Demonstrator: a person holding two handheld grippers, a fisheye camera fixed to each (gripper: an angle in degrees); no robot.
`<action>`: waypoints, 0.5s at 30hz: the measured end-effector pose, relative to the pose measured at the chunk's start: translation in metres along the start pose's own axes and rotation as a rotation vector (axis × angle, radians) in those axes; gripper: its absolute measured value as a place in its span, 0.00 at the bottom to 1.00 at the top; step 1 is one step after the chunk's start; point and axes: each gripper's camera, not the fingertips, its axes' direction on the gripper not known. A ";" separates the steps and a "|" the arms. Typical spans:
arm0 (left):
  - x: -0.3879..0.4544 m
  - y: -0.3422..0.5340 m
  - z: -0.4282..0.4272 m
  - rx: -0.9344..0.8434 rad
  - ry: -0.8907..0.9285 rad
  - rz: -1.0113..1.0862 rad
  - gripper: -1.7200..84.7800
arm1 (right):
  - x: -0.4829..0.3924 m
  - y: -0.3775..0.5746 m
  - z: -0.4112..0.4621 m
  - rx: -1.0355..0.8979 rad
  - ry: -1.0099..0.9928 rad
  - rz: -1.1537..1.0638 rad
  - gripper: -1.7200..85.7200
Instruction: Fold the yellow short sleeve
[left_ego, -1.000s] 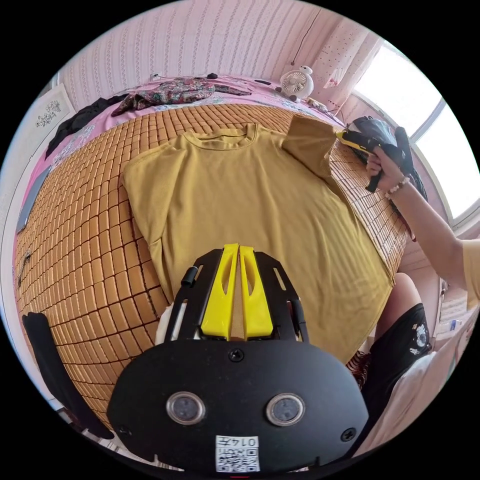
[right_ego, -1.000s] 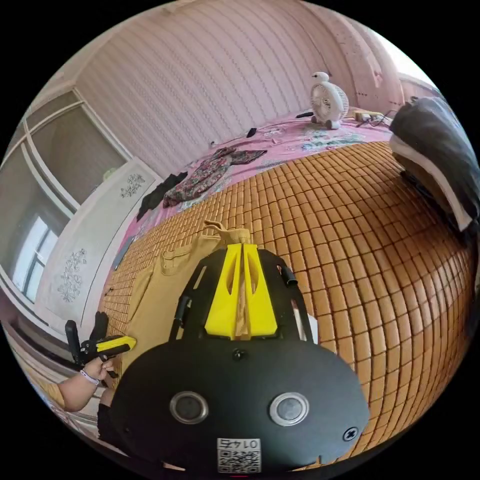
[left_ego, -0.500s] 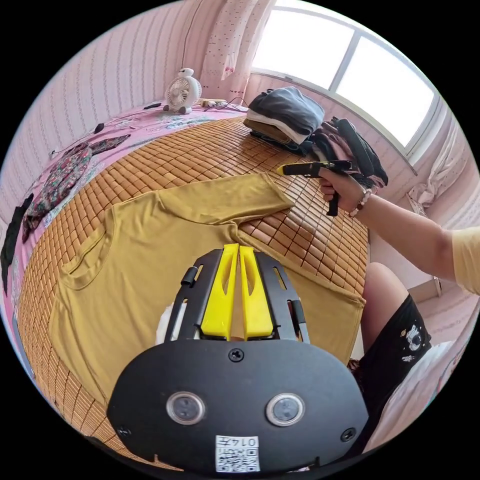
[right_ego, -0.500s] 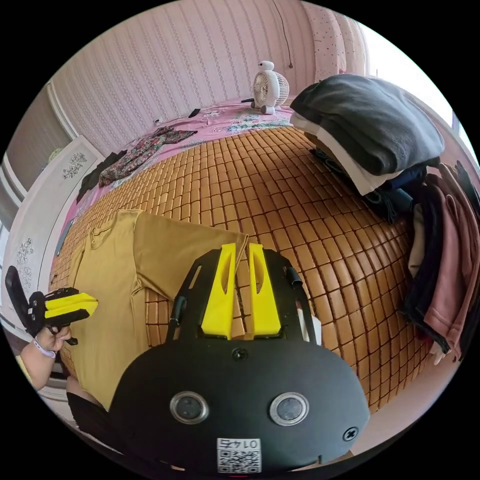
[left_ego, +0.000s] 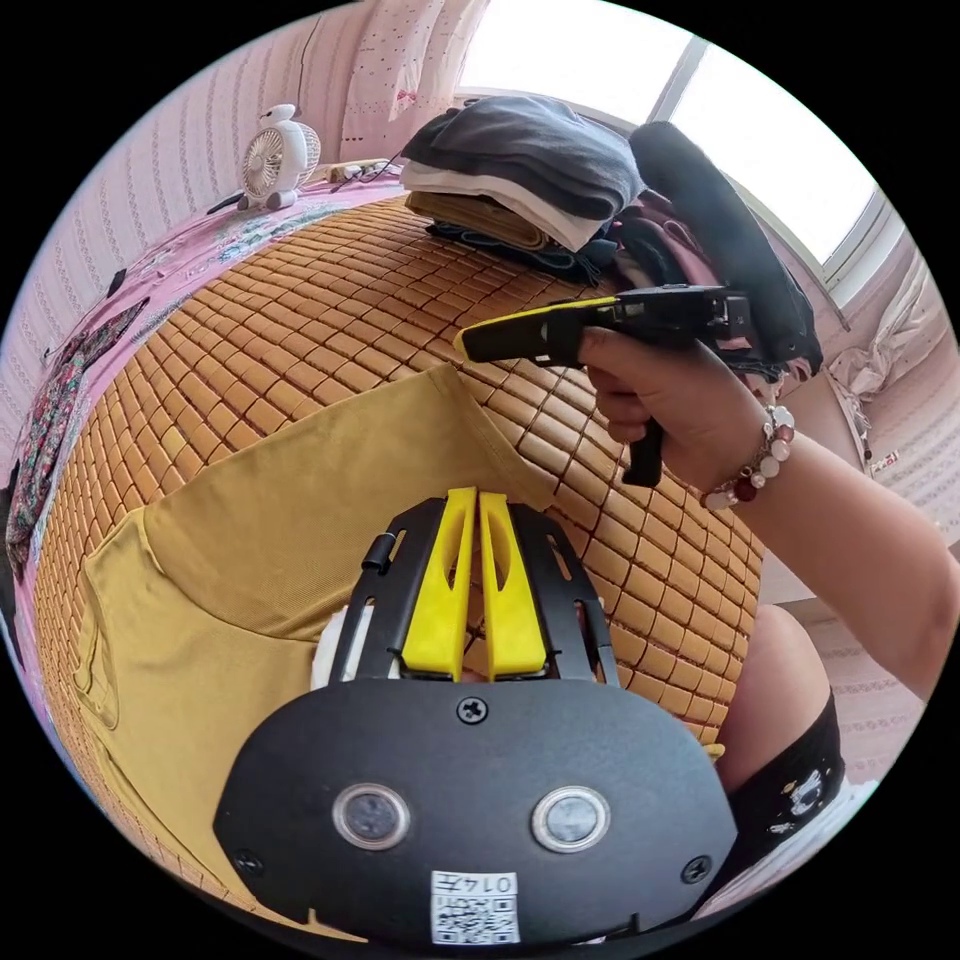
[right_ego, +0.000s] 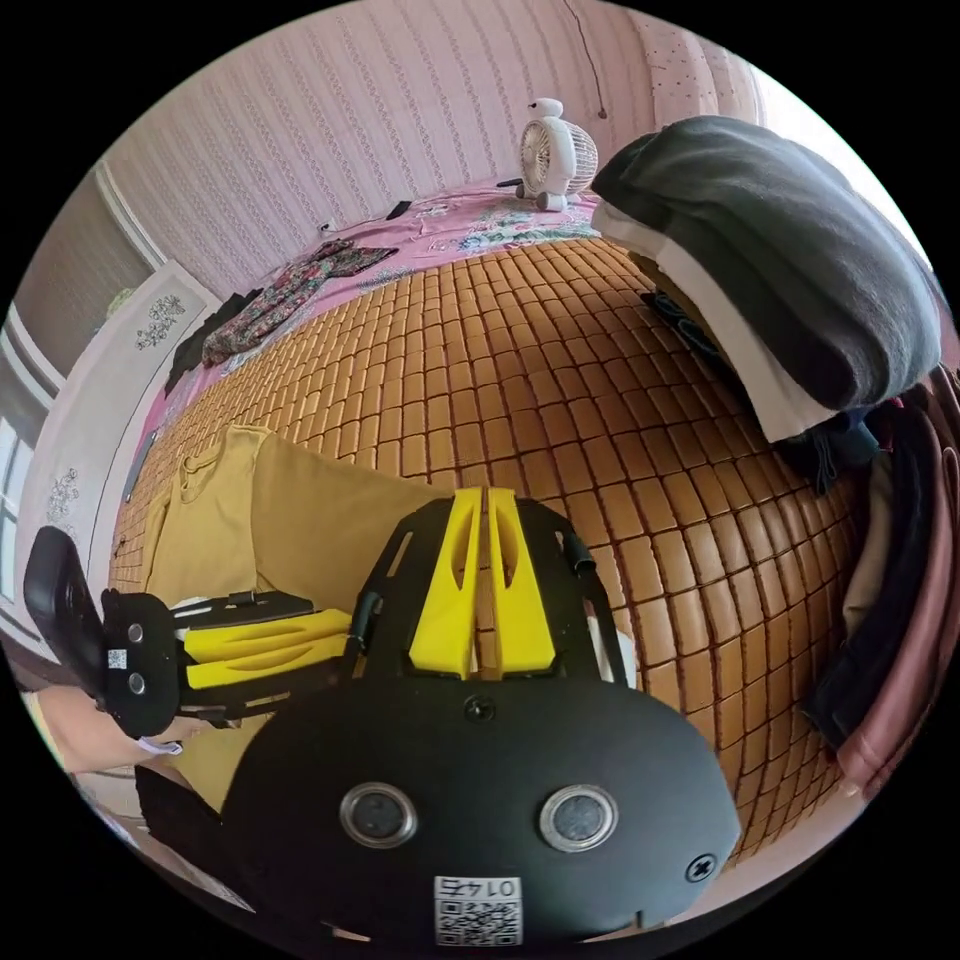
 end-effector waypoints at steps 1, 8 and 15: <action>0.001 0.002 0.000 0.002 0.000 0.004 0.01 | -0.001 -0.001 0.004 -0.020 0.000 -0.002 0.04; -0.008 0.028 -0.018 0.063 0.053 -0.038 0.02 | 0.001 -0.004 0.012 -0.014 0.099 0.036 0.02; -0.055 0.180 -0.112 0.186 -0.012 -0.181 0.02 | -0.021 0.011 -0.024 0.045 0.188 -0.044 0.03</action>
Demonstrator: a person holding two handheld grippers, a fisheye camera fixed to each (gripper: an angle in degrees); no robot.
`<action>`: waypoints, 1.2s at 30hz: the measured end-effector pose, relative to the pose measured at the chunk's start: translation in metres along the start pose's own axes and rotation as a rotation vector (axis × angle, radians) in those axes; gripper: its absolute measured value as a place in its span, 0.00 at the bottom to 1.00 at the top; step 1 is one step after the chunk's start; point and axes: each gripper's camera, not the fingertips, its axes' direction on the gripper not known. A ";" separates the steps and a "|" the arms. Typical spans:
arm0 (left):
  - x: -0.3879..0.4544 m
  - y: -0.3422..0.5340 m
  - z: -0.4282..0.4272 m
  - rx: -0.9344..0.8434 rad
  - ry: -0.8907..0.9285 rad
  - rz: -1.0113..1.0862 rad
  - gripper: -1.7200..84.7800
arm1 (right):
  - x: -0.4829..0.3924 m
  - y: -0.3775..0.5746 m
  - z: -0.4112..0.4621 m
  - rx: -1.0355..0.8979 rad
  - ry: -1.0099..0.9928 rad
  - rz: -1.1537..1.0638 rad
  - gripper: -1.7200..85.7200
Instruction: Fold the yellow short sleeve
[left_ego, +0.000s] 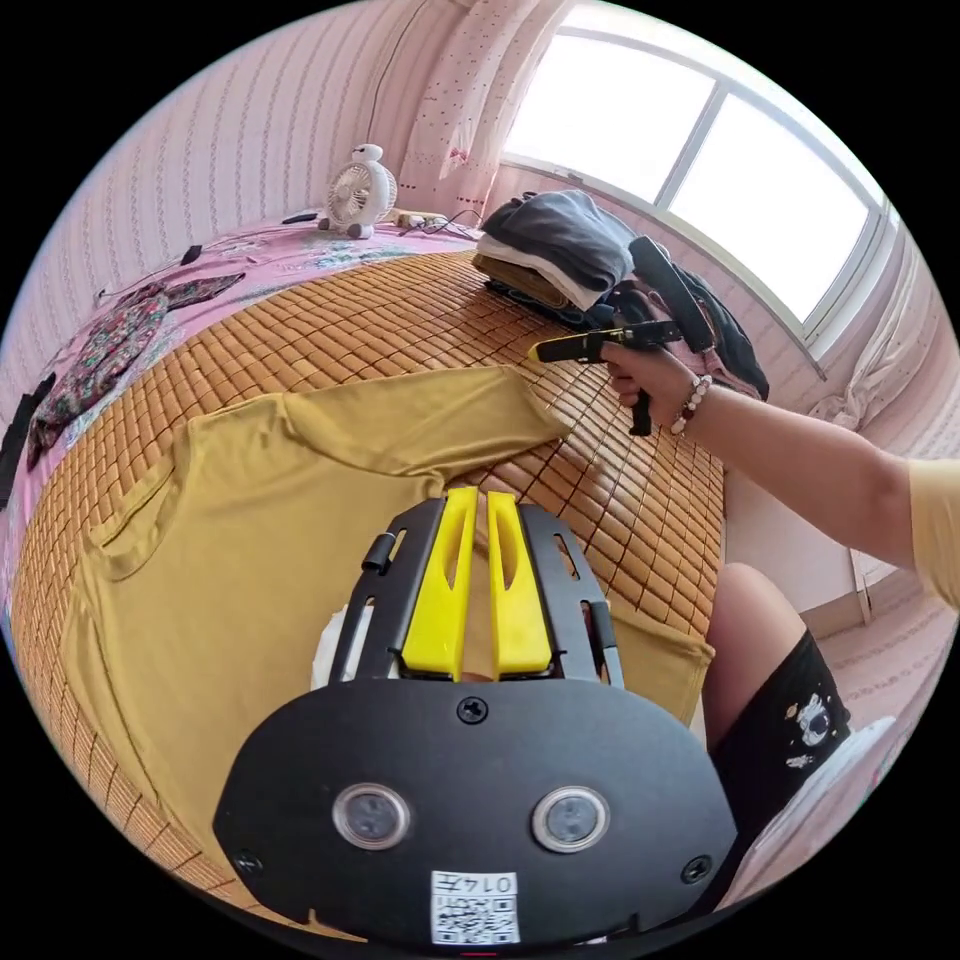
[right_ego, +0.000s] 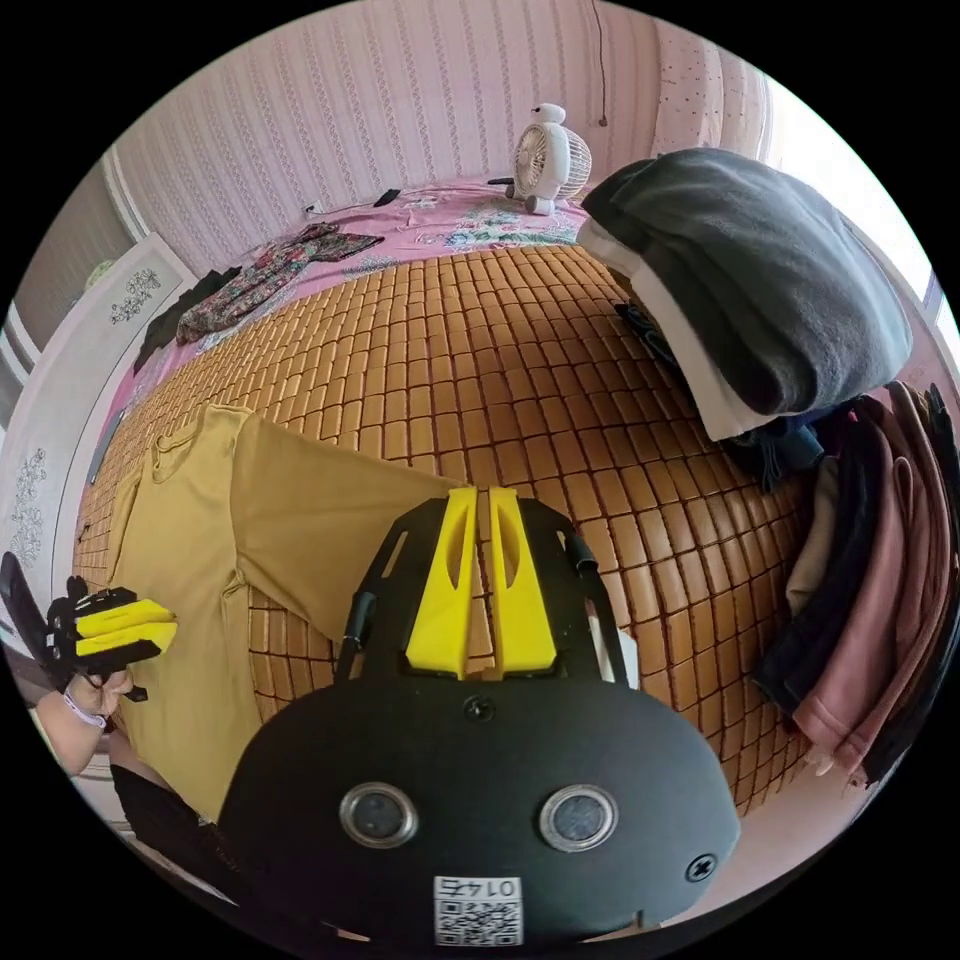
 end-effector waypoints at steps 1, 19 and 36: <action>-0.021 0.031 -0.022 0.002 -0.055 -0.058 0.02 | -0.005 0.000 -0.003 0.006 -0.008 -0.008 0.03; -0.247 0.191 -0.150 0.095 -0.290 -0.551 0.02 | -0.476 -0.071 0.069 -0.143 -0.381 -0.709 0.08; -0.232 0.233 -0.183 0.178 -0.349 -0.555 0.01 | -0.574 -0.104 0.033 -0.058 -0.535 -0.914 0.02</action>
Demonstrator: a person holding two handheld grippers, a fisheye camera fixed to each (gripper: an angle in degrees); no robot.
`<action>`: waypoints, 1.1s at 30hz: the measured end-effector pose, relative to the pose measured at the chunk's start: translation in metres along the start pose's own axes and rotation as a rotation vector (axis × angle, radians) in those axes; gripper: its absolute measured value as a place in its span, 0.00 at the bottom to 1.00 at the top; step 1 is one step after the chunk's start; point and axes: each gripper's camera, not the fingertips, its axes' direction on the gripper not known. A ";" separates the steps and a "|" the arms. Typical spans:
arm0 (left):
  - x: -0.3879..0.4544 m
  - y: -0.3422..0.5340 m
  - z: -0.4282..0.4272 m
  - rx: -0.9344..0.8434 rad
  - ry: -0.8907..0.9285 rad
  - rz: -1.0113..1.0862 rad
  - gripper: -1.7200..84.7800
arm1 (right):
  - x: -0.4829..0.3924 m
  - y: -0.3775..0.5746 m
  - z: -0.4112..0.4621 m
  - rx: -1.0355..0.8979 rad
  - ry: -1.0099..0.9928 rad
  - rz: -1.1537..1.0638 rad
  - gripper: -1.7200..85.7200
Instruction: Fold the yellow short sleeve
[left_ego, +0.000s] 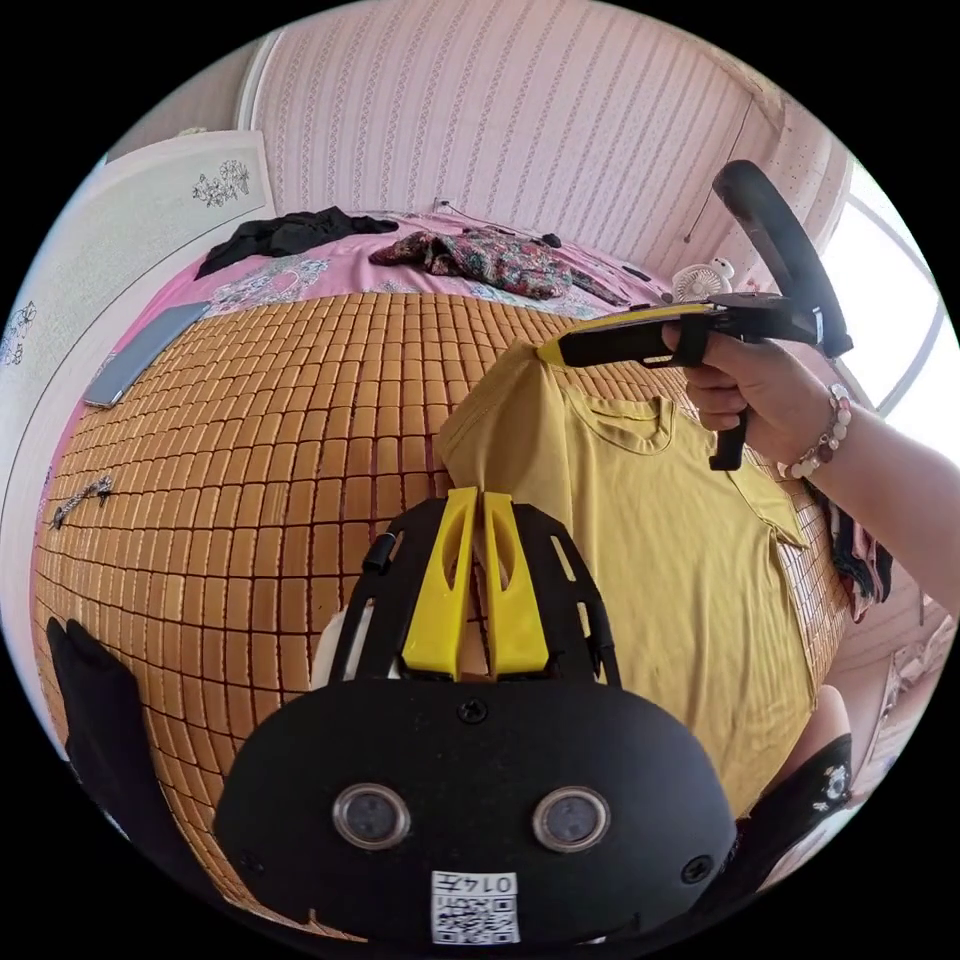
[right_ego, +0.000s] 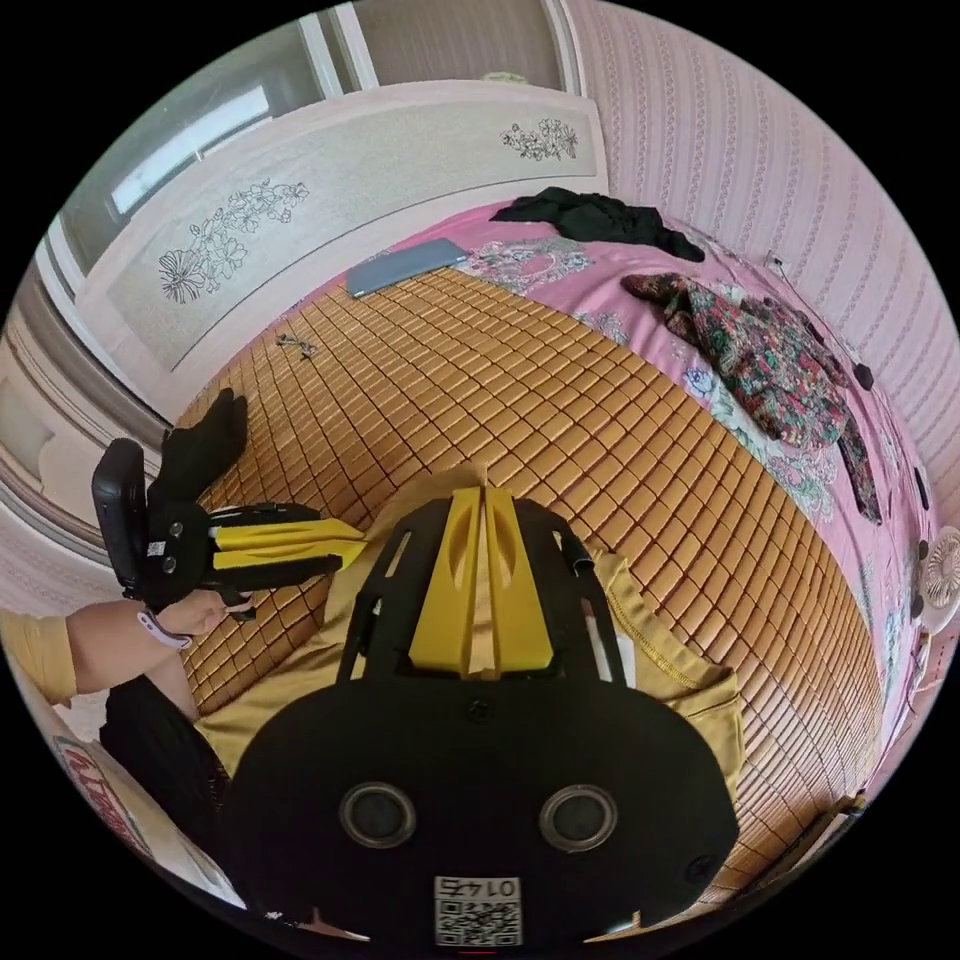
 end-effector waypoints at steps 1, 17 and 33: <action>-0.005 0.007 -0.017 0.038 0.002 -0.020 0.01 | -0.009 -0.007 -0.003 0.021 -0.027 -0.036 0.02; -0.079 0.119 -0.086 0.058 -0.196 -0.173 0.08 | -0.078 0.011 0.025 0.012 -0.155 0.002 0.09; -0.106 0.120 -0.069 -0.132 -0.130 -0.221 0.01 | -0.097 0.143 0.008 -0.167 -0.148 0.131 0.09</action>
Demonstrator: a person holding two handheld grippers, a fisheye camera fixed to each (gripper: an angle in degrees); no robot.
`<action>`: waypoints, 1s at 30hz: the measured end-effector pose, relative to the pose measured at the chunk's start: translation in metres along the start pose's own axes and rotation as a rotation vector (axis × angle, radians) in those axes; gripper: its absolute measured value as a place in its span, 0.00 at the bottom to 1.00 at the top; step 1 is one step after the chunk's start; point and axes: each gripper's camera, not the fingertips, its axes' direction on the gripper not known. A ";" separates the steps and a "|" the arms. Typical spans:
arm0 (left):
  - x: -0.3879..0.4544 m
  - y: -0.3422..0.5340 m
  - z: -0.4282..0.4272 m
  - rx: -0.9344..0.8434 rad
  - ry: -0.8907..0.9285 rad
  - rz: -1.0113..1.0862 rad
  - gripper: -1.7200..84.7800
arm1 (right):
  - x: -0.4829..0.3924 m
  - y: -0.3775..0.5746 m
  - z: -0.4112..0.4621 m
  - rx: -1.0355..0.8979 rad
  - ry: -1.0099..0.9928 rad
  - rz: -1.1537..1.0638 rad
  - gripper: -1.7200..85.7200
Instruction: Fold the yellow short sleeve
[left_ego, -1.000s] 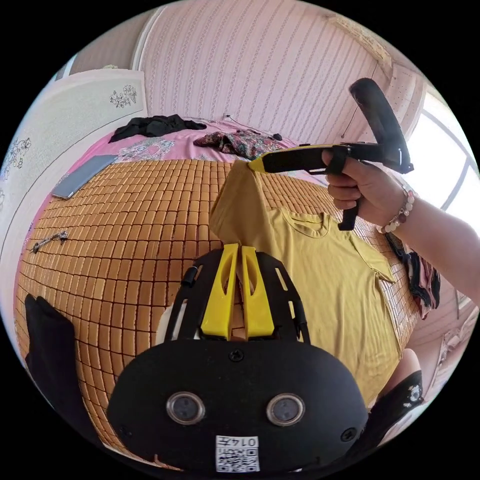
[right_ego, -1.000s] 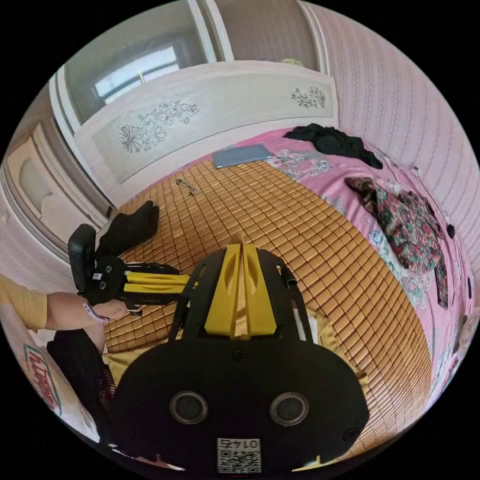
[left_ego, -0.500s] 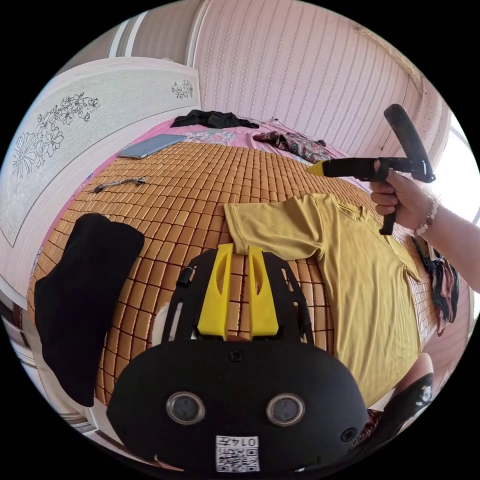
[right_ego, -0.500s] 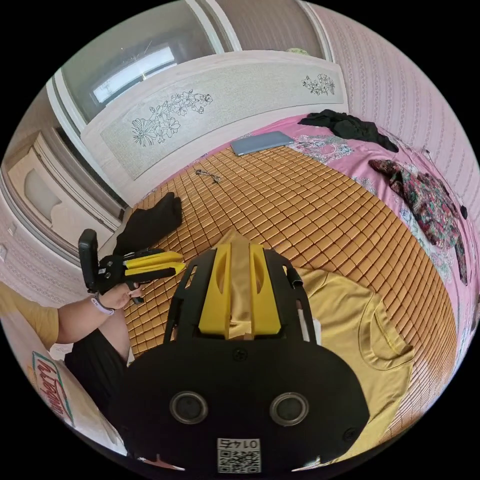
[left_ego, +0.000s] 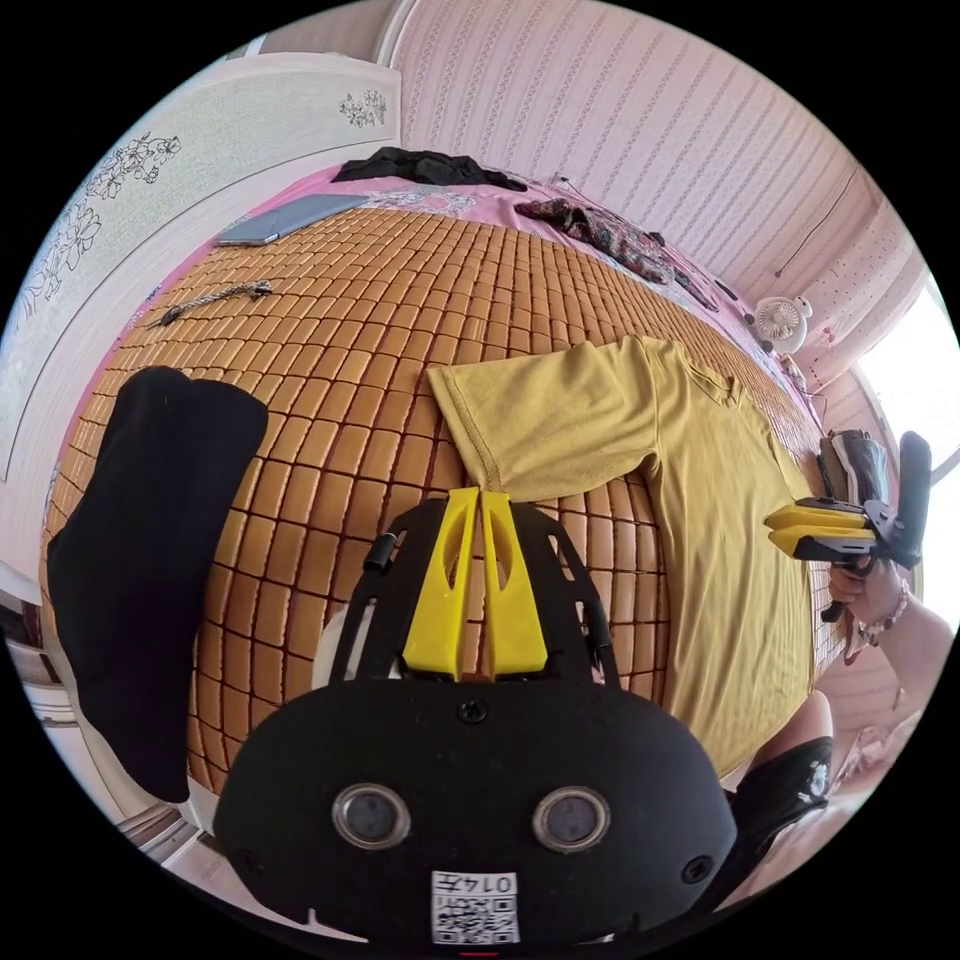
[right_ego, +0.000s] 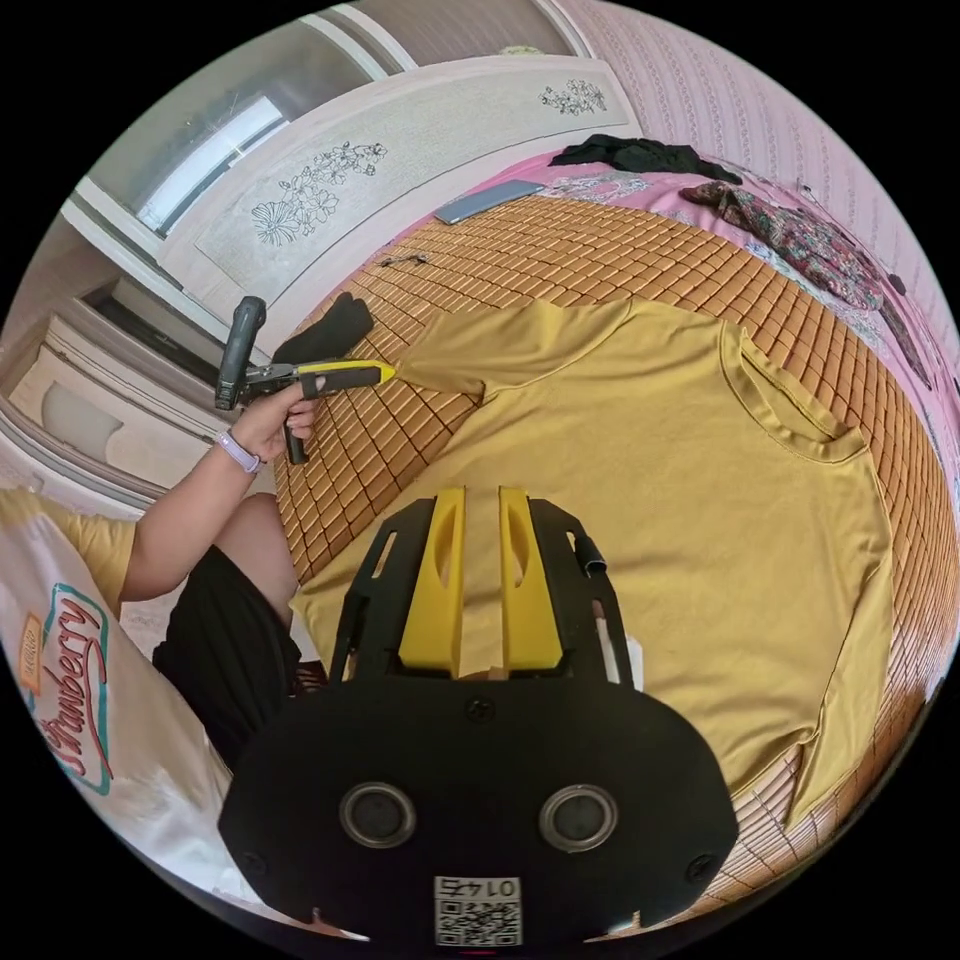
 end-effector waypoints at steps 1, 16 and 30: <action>0.003 0.001 -0.001 -0.004 -0.011 0.007 0.01 | -0.003 -0.006 0.002 -0.001 0.008 -0.009 0.09; -0.001 0.014 0.006 0.066 0.032 -0.027 0.01 | -0.120 -0.194 0.133 -0.100 0.197 -0.263 0.10; 0.055 -0.004 -0.032 0.298 0.169 0.088 0.01 | -0.016 -0.132 0.022 0.283 -0.130 0.025 0.03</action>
